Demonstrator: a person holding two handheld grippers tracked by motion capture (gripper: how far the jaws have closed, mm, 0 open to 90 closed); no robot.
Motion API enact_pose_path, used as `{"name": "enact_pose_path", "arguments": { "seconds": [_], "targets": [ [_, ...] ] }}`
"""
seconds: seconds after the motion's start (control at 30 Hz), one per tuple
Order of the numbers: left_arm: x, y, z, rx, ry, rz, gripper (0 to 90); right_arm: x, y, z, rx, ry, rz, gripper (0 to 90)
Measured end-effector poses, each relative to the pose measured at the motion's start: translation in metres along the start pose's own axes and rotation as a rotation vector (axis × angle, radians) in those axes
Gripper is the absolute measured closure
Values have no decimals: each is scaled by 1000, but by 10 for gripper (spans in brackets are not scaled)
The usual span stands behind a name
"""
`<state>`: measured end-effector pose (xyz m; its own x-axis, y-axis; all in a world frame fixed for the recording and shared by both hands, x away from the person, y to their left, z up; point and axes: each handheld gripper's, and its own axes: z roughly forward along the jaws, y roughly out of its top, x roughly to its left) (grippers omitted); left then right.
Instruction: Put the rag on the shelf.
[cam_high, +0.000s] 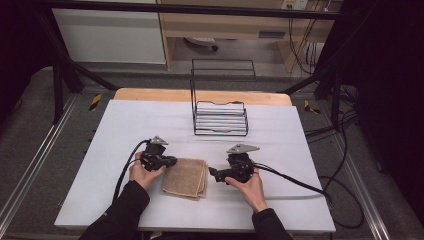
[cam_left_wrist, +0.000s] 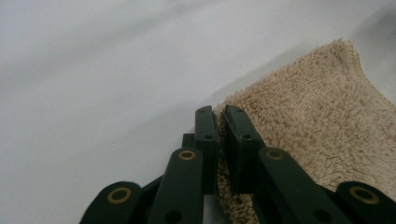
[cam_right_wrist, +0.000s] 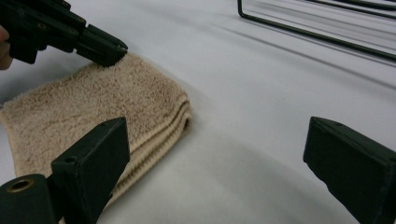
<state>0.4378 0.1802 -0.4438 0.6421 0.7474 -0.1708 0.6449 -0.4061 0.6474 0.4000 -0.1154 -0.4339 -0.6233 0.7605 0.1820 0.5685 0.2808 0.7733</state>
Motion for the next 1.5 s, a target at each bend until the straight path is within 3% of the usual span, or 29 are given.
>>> {"name": "enact_pose_path", "arguments": {
  "seconds": [0.13, 0.17, 0.47, 0.6, 0.73, 1.5],
  "targets": [
    [0, -1, 0, -5, -1, 14, 831, 4, 8, 10, -9, -9, 13, 110],
    [0, -1, 0, -7, 3, 18, 831, 6, 12, 16, -5, -18, 22, 166],
    [-1, -1, 0, -8, 7, 32, 830, 13, 22, 39, 31, -24, -10, 365],
    [-2, -1, 1, -9, 14, 43, 828, 12, 23, 47, 60, -31, -1, 457],
    [-2, -1, 0, -6, 20, 55, 827, 13, 20, 50, 86, -23, 11, 561],
    [2, -3, 0, -20, -16, 62, 823, 18, 16, 54, 126, 52, 98, 844]
  ]
}}
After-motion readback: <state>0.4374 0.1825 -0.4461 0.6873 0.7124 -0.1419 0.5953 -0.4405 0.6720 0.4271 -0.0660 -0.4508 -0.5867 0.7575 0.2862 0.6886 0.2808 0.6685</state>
